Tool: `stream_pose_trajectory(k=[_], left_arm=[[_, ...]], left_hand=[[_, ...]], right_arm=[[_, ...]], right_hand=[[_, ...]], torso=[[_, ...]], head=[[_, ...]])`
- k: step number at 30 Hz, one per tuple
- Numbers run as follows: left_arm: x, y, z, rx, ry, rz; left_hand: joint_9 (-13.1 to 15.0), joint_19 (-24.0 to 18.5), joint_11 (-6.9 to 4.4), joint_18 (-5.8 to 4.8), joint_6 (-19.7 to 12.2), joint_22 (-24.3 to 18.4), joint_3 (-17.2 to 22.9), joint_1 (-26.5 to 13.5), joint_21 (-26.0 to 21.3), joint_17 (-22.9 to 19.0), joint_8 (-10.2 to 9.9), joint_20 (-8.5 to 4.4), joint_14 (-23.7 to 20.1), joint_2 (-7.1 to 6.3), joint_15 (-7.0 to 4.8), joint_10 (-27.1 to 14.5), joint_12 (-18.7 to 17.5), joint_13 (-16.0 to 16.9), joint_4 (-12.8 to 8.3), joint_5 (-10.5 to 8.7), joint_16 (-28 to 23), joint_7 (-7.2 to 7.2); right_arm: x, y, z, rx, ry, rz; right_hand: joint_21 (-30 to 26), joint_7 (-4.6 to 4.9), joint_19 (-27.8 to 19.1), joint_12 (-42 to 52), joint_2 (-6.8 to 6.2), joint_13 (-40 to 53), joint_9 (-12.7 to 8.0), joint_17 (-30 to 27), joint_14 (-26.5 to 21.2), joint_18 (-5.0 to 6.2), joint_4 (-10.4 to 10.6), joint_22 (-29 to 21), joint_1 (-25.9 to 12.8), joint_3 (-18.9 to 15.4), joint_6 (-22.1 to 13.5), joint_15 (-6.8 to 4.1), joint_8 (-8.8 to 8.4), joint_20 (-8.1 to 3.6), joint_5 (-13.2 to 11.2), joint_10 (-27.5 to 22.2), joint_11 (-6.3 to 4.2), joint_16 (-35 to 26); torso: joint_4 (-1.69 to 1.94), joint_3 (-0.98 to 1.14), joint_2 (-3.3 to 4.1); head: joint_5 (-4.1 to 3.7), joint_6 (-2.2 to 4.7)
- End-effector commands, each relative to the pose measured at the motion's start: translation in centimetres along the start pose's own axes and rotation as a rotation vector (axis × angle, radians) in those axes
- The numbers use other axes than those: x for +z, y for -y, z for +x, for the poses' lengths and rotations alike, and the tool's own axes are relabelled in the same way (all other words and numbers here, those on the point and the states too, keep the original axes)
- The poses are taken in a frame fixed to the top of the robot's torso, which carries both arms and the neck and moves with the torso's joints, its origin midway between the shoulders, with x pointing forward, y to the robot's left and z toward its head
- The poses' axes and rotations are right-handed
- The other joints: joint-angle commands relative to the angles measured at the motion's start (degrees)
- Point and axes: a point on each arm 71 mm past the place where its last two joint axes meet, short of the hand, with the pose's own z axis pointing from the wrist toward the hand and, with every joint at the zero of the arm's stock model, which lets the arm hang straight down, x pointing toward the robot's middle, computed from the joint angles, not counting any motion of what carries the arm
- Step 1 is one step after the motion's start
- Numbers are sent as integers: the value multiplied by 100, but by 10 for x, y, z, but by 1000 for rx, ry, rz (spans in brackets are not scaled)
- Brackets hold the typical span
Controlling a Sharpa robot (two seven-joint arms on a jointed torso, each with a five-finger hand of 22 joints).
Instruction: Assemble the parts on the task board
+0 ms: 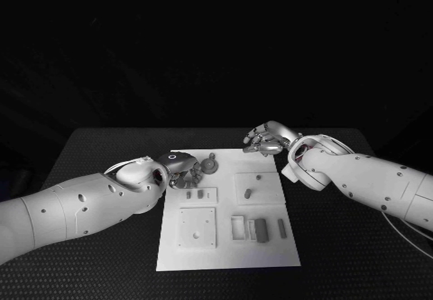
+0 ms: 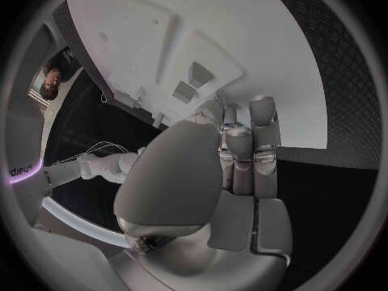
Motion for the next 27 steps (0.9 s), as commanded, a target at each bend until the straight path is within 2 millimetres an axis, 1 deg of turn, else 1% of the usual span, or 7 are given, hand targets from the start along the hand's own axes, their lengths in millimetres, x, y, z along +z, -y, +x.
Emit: stream_pose_trajectory(k=[1, 14, 17, 20, 22, 25, 27], left_arm=[[0, 1, 0, -8, 8, 9], [-1, 0, 0, -7, 17, -2], [-1, 0, -1, -7, 29, 4], [-2, -1, -2, -8, 36, 6], [-2, -1, -2, -8, 40, 6], [-2, -1, -2, -8, 41, 4], [-2, -2, -2, -8, 41, 1]], left_hand=[[-4, -13, 85, 616, -80, 83, -24, -16, -34, -8, -4, 20, 0, -31, 34, 76, -7, 7, -19, -6, -16, 74], [-40, 9, 83, 620, -208, 81, -44, -9, -54, -24, -62, 22, 4, -69, 31, 65, -1, 47, -17, 3, -20, 34], [-49, 13, 84, 619, -244, 82, -58, -12, -59, -27, -77, 23, 4, -96, 32, 59, -1, 58, -17, 1, -19, 30], [-93, 25, 93, 621, -435, 81, -83, -10, -75, -36, -170, 29, 7, -137, 40, 19, -6, 83, -15, 5, -18, -31], [-102, 30, 94, 623, -484, 80, -91, -12, -81, -39, -192, 30, 6, -146, 41, 12, -4, 95, -15, 6, -17, -27], [-126, 37, 96, 625, -609, 81, -111, -15, -91, -44, -248, 33, 7, -168, 43, -3, -1, 116, -16, 5, -15, -67], [-129, 40, 98, 627, -635, 81, -121, -11, -94, -45, -257, 33, 8, -185, 45, -16, -4, 121, -21, 4, -13, -78]], right_arm=[[0, 0, 1, 24, -9, 2], [0, 1, 1, 31, -9, 7], [0, 2, 0, 31, -6, 8], [0, 2, -1, 31, -3, 9], [0, 2, 0, 31, -3, 9], [0, 3, -1, 31, -3, 9], [0, 3, -1, 31, -3, 10]], right_hand=[[-36, 36, 24, -38, 19, -10, -8, -7, -24, 80, 35, 100, -55, 7, -15, -3, -21, 18, 30, 33, -1, -24], [-39, 37, 22, -40, 20, -14, -9, -8, -26, 80, 36, 100, -58, 7, -19, -2, -22, 18, 29, 31, 0, -25], [-39, 37, 22, -41, 19, -15, -9, -8, -26, 80, 36, 100, -59, 7, -19, -1, -23, 19, 29, 31, 1, -25], [-40, 37, 22, -42, 20, -15, -9, -9, -27, 80, 37, 100, -59, 7, -20, -1, -23, 19, 29, 30, 1, -25], [-40, 37, 22, -42, 20, -16, -10, -9, -27, 80, 36, 100, -59, 7, -20, -1, -23, 19, 30, 30, 1, -25], [-40, 38, 21, -43, 21, -16, -10, -9, -27, 80, 36, 100, -59, 8, -20, -1, -23, 19, 30, 29, 1, -25], [-41, 38, 21, -43, 20, -17, -10, -9, -28, 80, 36, 100, -59, 8, -20, -1, -23, 19, 30, 29, 1, -25]], torso=[[5, -4, 0], [4, -2, 0], [5, -4, -1], [3, -3, -1], [2, -2, -1], [3, -3, -1], [5, -4, -1]], head=[[-1, 7], [1, 12], [2, 17], [1, 19], [1, 27], [-2, 28], [-3, 30]])
